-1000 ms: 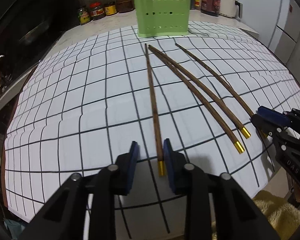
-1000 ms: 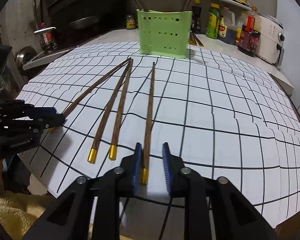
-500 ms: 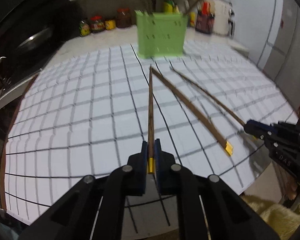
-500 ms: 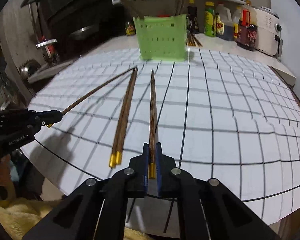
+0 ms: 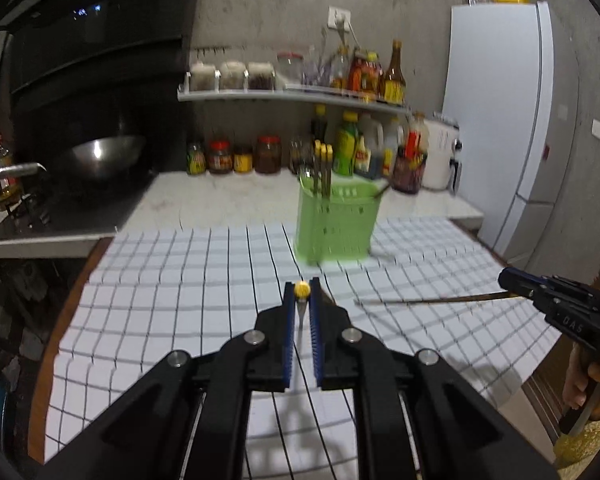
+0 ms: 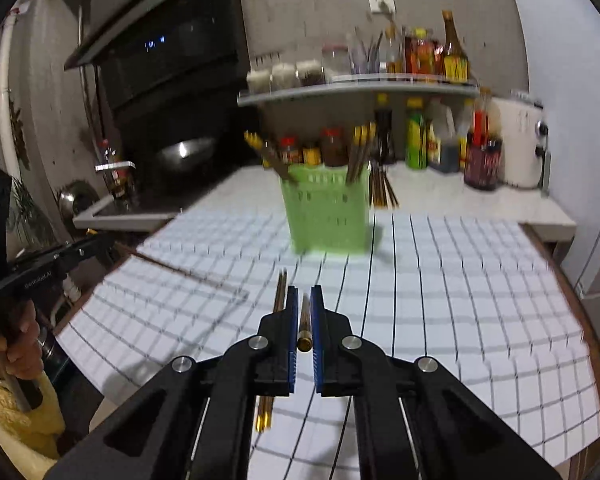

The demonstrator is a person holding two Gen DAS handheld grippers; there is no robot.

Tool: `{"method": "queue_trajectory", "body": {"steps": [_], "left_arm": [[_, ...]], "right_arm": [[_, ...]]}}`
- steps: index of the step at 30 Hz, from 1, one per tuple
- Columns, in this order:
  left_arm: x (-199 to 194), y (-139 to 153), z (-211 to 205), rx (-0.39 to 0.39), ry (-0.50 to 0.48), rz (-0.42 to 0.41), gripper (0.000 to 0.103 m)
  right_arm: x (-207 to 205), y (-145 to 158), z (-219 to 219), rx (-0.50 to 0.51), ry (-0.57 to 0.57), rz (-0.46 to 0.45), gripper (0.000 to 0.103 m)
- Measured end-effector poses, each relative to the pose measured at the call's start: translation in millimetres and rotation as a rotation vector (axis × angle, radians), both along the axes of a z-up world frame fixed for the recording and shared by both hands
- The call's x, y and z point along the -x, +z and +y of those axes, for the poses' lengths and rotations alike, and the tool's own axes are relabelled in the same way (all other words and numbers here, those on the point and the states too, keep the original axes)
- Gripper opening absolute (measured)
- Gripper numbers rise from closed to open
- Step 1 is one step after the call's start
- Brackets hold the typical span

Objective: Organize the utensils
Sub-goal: 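Grasp a chopstick with the left tool while the right tool lifts its chopstick, then carry both held chopsticks to the green holder and lower them in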

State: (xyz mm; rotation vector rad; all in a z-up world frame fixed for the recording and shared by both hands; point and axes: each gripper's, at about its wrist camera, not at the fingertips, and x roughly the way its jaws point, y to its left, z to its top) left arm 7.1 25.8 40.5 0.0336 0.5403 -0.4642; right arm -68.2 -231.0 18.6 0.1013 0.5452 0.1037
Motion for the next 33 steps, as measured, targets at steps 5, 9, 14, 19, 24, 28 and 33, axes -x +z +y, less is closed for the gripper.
{"method": "queue_trajectory", "body": {"steps": [5,9,14,19,24,28,33], "left_arm": [[1.4,15.5,4.4,0.021,-0.002,-0.028,0.007],[-1.7,22.2,5.1,0.027,-0.006,-0.04,0.007],[-11.3,32.1,6.0,0.03,-0.015,-0.049,0.007],[-28.4,35.6,2.7,0.01,-0.025,-0.015,0.007],[-43.1,33.3,-6.6,-0.048,-0.032,0.047,0.007],[-49.7,35.1,-12.9,-0.085,-0.059,0.074,0.007],[-64.0,34.1,-20.3,-0.092,-0.074,0.089,0.007]], "right_arm": [[-7.7,40.0,-0.2,0.023,-0.011,-0.069,0.006],[-17.3,57.0,-0.7,0.044,-0.016,-0.088,0.006],[-34.9,66.2,0.9,0.066,-0.016,-0.086,0.006],[-52.7,70.5,3.9,0.087,-0.007,-0.073,0.006],[-73.0,73.8,5.1,0.093,0.002,-0.058,0.006],[-88.8,74.6,7.9,0.109,0.014,-0.049,0.006],[-103.5,74.1,5.8,0.097,0.019,-0.047,0.007]]}}
